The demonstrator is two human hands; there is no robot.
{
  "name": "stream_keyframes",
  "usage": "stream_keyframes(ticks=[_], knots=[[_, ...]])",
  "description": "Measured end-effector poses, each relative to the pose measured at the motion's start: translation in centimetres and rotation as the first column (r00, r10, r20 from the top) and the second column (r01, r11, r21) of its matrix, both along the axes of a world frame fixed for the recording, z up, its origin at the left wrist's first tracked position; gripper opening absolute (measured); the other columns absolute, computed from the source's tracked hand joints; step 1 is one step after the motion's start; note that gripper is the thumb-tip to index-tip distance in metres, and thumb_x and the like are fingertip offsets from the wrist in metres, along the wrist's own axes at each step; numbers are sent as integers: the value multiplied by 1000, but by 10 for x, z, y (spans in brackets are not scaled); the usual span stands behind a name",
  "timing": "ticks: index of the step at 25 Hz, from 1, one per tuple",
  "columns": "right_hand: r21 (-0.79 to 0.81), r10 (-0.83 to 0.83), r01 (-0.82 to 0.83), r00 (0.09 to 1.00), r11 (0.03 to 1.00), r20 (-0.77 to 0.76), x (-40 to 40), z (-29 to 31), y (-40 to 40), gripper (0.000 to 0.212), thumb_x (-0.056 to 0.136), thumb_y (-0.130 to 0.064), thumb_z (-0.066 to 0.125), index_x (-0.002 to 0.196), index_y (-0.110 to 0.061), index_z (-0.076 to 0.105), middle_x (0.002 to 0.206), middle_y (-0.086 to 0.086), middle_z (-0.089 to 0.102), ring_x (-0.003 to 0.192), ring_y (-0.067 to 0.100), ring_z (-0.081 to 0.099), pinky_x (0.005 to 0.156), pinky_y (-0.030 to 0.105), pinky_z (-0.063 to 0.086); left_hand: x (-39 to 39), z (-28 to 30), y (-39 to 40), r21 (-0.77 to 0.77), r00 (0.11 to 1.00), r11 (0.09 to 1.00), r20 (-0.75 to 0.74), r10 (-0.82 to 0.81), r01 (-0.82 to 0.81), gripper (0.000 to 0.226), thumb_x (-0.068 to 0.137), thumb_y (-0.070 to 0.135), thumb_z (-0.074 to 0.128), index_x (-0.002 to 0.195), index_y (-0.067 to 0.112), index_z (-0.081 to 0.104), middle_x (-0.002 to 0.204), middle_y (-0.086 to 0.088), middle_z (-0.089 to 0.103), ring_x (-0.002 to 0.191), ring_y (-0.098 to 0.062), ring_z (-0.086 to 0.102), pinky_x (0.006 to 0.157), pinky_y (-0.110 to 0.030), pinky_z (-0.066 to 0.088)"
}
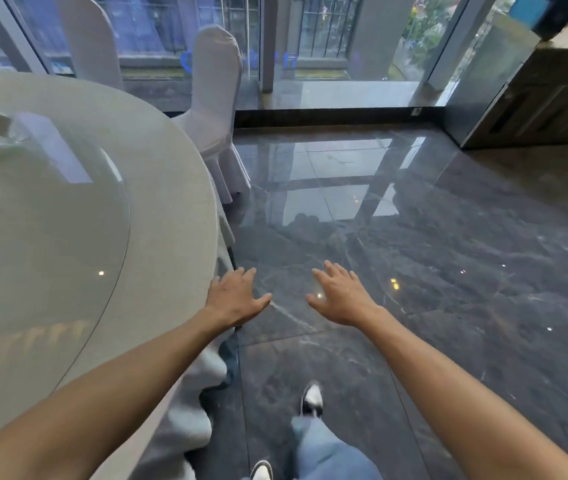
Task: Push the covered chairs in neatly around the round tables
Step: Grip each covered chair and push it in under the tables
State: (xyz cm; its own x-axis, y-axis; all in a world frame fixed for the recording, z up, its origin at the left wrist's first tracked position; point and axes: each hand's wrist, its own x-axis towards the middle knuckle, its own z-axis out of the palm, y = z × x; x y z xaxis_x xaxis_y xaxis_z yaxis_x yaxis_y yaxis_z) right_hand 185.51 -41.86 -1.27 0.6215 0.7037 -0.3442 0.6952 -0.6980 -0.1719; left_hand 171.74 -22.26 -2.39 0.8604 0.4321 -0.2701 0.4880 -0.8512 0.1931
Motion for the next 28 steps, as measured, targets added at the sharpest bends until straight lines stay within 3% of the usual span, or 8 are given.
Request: stream_keyframes(ticks=[4,8,15,24,28], knots=[[-13,65,-66,998,998,-18,136,-19,67,66,92,-54,47,146,-17,38,155,13,31,142,31,30,116,52,24,123,-11,56,-69,998,996,-18,58,-59,74,85,66,46,147,25,40,143,-2,52,128,-24,51,101,-41,45],[-55,166,-170,983,984,-81,269,-17,144,60,89,-57,47,131,-15,52,127,7,55,118,31,53,99,45,43,238,-4,115,-105,982,979,-81,168,-176,71,86,65,47,144,24,45,142,0,54,128,-22,51,100,-37,42],[-135,295,-311,947,941,-127,461,7,301,58,87,-58,49,126,-15,57,127,9,59,116,31,53,99,47,44,407,16,246,-174,937,921,-88,337,-348,73,82,67,48,143,27,44,143,4,52,130,-21,49,101,-40,43],[-251,396,-443,893,861,-215,668,13,541,56,94,-47,52,143,-20,46,144,6,49,132,27,45,107,43,40,622,-16,488,-270,909,870,-192,370,-412,61,75,60,50,126,26,54,128,5,61,117,-23,57,89,-38,46],[-282,429,-472,880,835,-203,745,29,646,54,94,-47,51,141,-21,48,144,5,50,130,26,46,105,43,40,691,-6,584,-321,894,834,-128,430,-448,54,71,52,53,119,27,59,118,2,66,108,-23,62,89,-36,50]])
